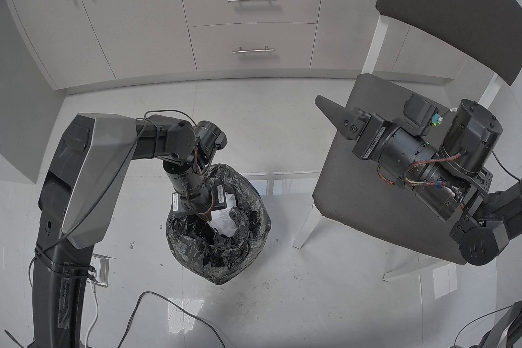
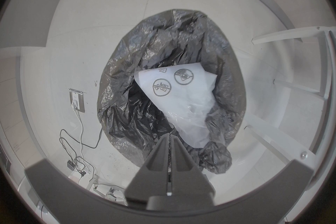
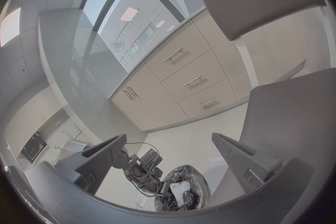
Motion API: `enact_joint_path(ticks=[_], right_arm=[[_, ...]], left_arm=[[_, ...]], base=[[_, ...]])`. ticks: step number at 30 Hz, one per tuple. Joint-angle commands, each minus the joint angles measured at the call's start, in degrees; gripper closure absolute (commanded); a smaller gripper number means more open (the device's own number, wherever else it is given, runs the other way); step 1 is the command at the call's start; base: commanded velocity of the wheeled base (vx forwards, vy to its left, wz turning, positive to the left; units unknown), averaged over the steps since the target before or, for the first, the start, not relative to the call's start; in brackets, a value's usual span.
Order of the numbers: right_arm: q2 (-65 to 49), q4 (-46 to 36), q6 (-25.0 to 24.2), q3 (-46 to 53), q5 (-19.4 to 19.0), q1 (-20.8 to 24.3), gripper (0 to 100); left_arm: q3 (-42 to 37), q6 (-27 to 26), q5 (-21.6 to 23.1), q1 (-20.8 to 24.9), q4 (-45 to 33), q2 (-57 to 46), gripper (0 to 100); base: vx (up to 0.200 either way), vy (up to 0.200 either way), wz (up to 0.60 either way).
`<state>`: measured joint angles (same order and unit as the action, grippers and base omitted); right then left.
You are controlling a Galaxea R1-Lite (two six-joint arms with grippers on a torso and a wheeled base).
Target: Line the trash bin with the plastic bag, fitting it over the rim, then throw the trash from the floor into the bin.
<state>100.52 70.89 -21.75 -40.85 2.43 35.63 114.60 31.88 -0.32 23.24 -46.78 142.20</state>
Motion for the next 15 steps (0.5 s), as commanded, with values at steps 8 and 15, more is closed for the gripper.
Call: enact_joint_path(ticks=[8,15], right_arm=[[1.2,0.1,0.0,-0.3,-0.8,-0.9,0],[1.3,0.1,0.0,-0.3,-0.8,-0.9,0]], left_arm=[[0.0,-0.7,-0.9,-0.7,10.9,4.1,100],[0.0,-0.7,-0.8,0.3,13.0,1.5,100]], base=[[0.0,0.0,0.0],[0.0,0.0,0.0]])
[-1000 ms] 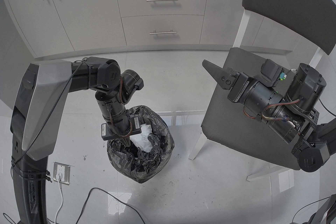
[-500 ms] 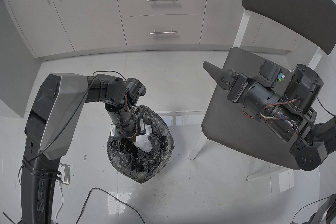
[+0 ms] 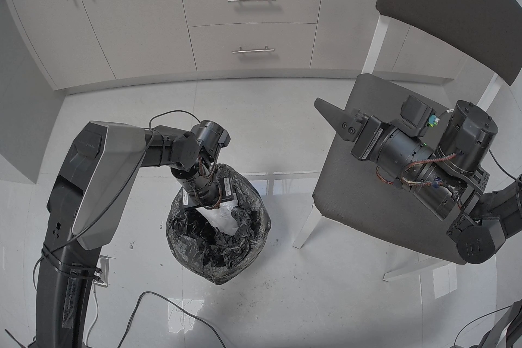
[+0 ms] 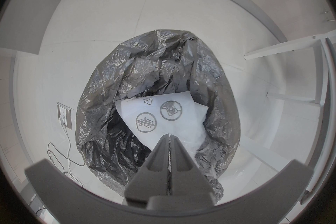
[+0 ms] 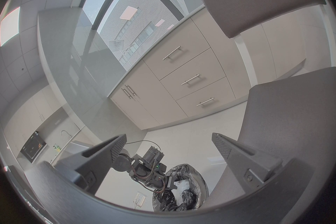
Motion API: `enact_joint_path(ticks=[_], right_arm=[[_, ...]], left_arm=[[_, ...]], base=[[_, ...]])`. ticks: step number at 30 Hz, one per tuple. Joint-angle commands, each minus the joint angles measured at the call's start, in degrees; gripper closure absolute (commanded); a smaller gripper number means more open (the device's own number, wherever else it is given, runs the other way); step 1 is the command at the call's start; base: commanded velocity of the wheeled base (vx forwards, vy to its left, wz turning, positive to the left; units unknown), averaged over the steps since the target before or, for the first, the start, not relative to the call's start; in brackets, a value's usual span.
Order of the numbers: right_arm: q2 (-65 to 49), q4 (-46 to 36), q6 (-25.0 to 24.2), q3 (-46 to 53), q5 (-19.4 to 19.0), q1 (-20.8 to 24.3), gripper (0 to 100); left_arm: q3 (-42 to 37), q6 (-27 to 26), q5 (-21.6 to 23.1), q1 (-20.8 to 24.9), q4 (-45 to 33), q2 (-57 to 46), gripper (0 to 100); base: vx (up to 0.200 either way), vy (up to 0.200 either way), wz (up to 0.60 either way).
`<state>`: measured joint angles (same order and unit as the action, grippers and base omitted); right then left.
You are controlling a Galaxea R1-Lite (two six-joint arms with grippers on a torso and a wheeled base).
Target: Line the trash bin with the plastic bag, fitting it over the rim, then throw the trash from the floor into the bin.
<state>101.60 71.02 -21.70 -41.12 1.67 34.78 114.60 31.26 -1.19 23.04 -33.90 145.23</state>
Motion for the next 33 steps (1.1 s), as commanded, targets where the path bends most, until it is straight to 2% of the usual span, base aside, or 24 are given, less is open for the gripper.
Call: enact_joint_path(ticks=[1,8,16,22,33], right_arm=[[0.2,0.0,0.0,0.1,0.0,-0.1,0],[0.1,0.2,0.1,0.0,0.0,-0.2,0],[1.1,5.7,0.2,1.0,-1.1,-0.2,0],[1.8,6.5,0.3,1.1,-1.1,-0.2,0],[1.8,6.6,1.7,1.5,-1.2,0.0,0]], left_arm=[[0.0,-0.1,0.1,0.8,0.2,-1.8,100],[0.0,0.1,0.1,1.0,-0.8,-1.1,100],[0.0,0.5,-0.1,1.1,0.1,3.6,100],[0.0,0.4,-2.9,1.1,1.1,7.4,100],[0.0,-0.9,-5.2,1.2,5.0,12.8,100]], base=[[0.0,0.0,0.0],[0.0,0.0,0.0],[0.0,0.0,0.0],[0.0,0.0,0.0],[0.0,0.0,0.0]])
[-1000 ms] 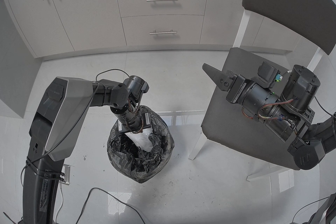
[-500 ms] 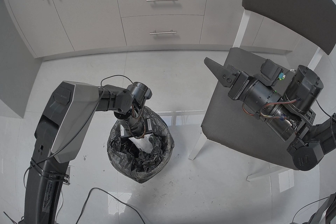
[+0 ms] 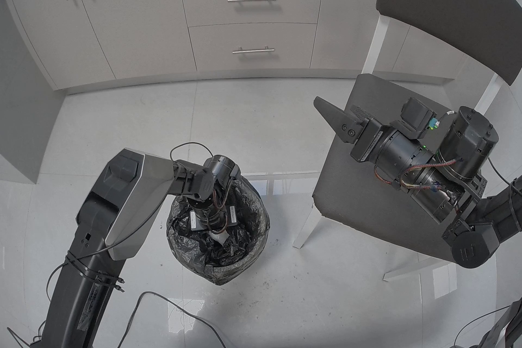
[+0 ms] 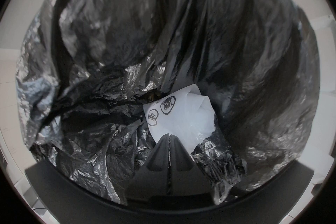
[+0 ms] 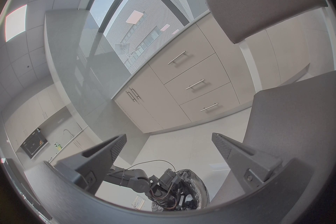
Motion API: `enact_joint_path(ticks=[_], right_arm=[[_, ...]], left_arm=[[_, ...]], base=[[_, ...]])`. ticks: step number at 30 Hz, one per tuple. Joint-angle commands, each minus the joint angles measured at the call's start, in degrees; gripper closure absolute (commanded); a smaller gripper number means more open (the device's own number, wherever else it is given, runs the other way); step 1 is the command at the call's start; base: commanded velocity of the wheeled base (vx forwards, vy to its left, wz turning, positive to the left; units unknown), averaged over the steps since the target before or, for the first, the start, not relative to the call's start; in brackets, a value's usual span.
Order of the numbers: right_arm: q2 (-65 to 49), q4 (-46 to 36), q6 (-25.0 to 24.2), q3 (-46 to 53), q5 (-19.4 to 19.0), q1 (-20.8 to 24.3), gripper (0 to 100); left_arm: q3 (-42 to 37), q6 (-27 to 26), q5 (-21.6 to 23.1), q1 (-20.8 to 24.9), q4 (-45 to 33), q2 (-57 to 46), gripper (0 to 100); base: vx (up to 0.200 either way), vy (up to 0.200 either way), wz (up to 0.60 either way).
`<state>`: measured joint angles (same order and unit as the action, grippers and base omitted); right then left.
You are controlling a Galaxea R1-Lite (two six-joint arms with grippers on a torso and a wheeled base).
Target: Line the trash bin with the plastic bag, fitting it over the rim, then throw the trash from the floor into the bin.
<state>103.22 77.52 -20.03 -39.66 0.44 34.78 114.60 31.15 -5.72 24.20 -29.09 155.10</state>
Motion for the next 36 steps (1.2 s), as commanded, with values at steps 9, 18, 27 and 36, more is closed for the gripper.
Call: enact_joint_path(ticks=[9,18,27,36], right_arm=[[0.1,0.1,0.1,0.0,0.0,0.1,0],[0.3,0.1,0.1,0.0,0.0,0.1,0],[0.9,0.1,0.1,-0.1,0.0,0.1,0],[1.1,0.1,0.1,-0.1,0.0,0.0,0]], left_arm=[[0.0,-6.6,-4.1,0.4,4.4,7.6,100],[0.0,-7.1,-4.3,0.1,5.8,7.8,100],[0.0,-7.0,-4.3,0.3,5.5,4.8,100],[0.0,-6.5,-4.3,1.6,5.4,0.8,100]], base=[[0.0,0.0,0.0],[0.0,0.0,0.0],[0.0,0.0,0.0],[0.0,0.0,0.0]])
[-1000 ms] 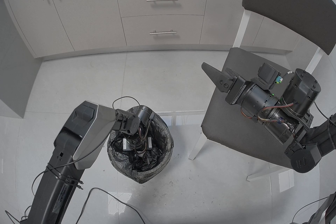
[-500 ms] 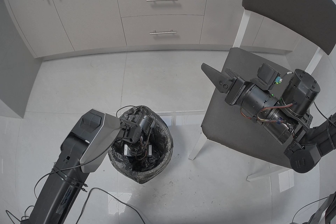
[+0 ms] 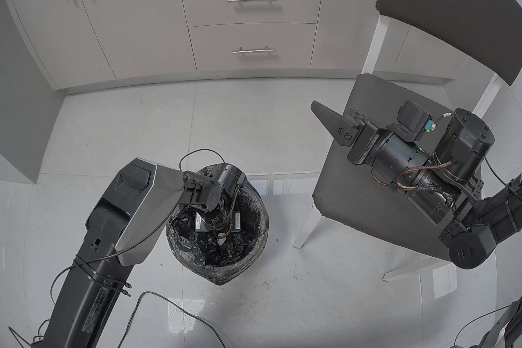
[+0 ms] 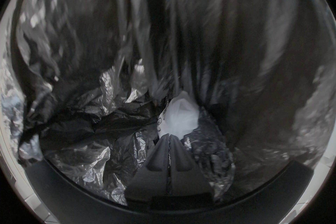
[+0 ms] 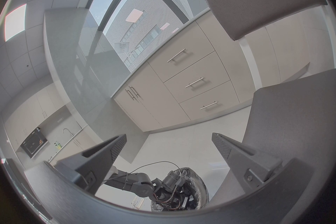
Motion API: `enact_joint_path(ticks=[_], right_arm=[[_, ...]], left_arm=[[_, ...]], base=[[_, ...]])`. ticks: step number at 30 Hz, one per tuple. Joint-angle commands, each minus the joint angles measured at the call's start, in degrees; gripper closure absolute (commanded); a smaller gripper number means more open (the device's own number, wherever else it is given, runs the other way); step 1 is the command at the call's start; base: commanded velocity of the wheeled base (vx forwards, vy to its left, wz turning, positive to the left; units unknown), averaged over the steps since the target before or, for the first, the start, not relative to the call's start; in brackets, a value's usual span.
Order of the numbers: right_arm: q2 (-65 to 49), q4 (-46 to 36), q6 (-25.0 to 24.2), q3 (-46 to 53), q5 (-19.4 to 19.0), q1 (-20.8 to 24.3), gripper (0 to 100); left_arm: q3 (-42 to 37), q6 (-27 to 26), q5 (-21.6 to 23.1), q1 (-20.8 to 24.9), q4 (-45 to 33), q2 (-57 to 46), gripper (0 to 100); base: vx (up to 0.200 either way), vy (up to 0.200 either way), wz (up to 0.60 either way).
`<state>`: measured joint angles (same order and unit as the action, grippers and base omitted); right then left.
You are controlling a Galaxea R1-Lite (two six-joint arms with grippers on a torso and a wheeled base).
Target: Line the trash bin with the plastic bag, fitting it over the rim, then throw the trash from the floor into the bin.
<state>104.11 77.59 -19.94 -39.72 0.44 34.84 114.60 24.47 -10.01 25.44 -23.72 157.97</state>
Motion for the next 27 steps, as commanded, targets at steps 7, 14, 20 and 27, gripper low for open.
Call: enact_joint_path(ticks=[7,14,20,27], right_arm=[[0.7,0.0,0.0,-0.2,0.0,-0.1,0],[1.0,0.0,0.1,-0.4,0.1,-0.1,0],[2.1,0.1,0.1,-0.5,0.1,-0.2,0],[2.3,1.2,0.3,-0.4,0.1,-0.1,0]], left_arm=[[0.0,-0.2,0.0,0.1,0.2,-1.2,100],[0.0,-2.5,-1.2,-0.1,1.1,2.8,100],[0.0,-7.2,-4.3,0.0,5.7,7.3,100],[0.0,-7.3,-4.8,0.0,5.8,6.7,100]], base=[[0.0,0.0,0.0],[0.0,0.0,0.0],[0.0,0.0,0.0],[0.0,0.0,0.0]])
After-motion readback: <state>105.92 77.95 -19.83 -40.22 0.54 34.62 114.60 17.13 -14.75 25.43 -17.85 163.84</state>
